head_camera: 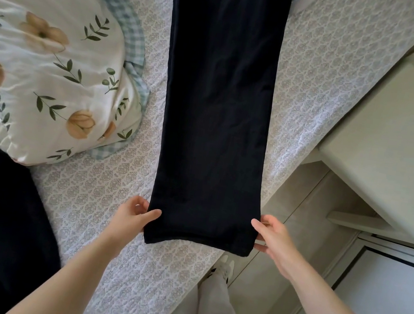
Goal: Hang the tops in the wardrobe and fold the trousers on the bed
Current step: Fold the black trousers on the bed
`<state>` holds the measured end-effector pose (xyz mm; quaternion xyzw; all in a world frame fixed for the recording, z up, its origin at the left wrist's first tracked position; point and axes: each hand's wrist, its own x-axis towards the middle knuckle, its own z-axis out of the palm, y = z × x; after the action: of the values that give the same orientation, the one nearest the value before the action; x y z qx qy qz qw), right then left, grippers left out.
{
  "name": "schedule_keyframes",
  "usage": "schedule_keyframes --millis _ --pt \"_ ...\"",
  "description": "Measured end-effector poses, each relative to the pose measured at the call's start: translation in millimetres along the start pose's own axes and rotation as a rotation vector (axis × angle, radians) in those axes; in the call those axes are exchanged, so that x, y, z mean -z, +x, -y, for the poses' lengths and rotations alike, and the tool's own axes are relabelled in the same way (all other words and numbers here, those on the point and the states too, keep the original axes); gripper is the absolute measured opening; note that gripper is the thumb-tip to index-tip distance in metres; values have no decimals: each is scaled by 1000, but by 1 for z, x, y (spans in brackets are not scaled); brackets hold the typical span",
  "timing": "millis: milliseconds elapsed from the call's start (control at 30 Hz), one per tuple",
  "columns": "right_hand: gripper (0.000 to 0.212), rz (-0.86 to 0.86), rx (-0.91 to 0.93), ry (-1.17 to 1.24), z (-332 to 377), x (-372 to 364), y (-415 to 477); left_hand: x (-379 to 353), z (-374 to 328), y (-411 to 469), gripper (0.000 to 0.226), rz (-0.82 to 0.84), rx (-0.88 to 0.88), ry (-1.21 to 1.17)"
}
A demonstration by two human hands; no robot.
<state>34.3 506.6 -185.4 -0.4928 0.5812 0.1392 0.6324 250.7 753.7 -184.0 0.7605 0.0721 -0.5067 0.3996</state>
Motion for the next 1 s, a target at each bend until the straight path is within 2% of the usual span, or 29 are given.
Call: schedule_keyframes --millis 100,200,267,333,433,500,567,633,667,733,800,900,1000 --pt "17 -28 39 -31 17 5 -6 1 -9 -7 28 15 -2 -40" --pt "23 24 98 69 51 10 -13 13 -36 -8 32 73 -57 -57" --pt "22 66 142 120 87 14 -13 24 -67 -2 22 131 -93 -76" --pt "16 80 192 178 132 19 -6 35 -108 15 8 113 -131 -104" --pt "13 104 272 506 201 27 17 47 -177 51 11 61 -191 -323" --pt "12 36 321 691 233 33 37 54 -210 74 32 103 -244 -461" --pt "17 -93 317 622 242 33 56 54 -219 93 43 13 -259 -388" --pt "22 -194 236 408 227 25 73 47 -205 102 49 -171 -214 -174" --pt "24 -203 187 308 215 19 80 41 -194 104 51 -210 -177 -91" --pt "31 -194 121 144 189 10 90 30 -169 104 51 -153 -92 -4" --pt "36 -176 122 85 171 7 95 22 -150 103 41 -68 -74 22" --pt "30 -122 171 24 163 4 97 15 -141 106 24 -79 -168 113" --pt "30 -79 213 -57 162 3 98 11 -139 110 21 -128 -258 373"
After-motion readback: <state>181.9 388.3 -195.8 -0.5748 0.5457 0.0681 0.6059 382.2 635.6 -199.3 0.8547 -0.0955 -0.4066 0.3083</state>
